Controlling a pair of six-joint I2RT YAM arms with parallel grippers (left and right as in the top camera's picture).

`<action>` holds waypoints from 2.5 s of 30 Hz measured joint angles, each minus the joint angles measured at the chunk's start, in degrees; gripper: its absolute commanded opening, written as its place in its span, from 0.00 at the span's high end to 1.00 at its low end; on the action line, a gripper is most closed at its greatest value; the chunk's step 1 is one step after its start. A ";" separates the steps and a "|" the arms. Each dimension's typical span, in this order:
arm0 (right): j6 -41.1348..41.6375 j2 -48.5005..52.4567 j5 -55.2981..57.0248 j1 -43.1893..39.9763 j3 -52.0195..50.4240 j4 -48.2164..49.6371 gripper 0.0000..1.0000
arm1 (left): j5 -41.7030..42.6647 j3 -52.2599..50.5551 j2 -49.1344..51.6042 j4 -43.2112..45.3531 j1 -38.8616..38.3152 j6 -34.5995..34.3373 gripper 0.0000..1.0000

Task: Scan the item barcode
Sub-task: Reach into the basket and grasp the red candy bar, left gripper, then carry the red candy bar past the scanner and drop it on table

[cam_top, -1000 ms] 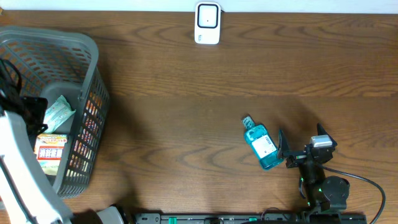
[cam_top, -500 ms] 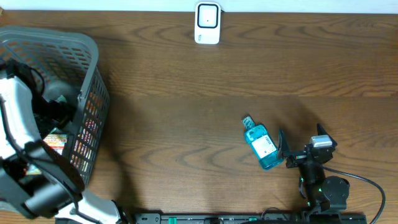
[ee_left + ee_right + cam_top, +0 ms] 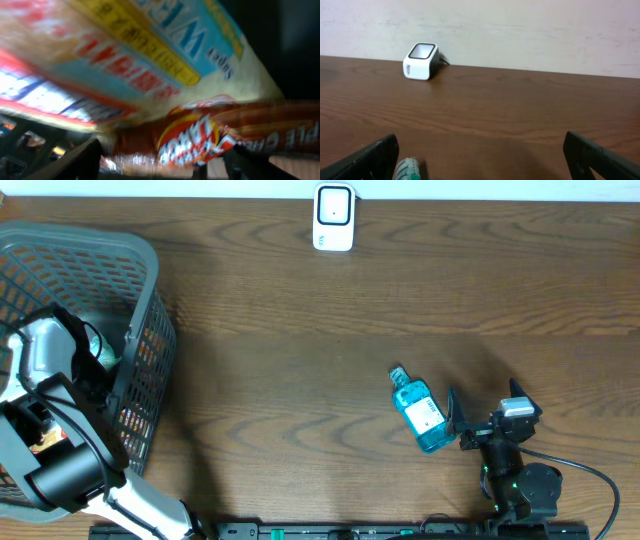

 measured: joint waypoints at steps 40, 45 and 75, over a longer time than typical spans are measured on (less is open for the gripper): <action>-0.02 0.00 0.00 0.00 0.00 -0.02 0.01 | 4.61 12.76 -26.82 5.49 0.00 -7.82 0.93; -0.02 0.00 0.00 0.00 0.00 -0.04 0.01 | 4.63 12.76 -36.37 10.27 0.00 -10.51 0.93; -0.02 0.00 0.00 0.00 0.00 0.00 0.01 | 12.35 12.79 -26.27 19.71 -54.18 -28.55 0.93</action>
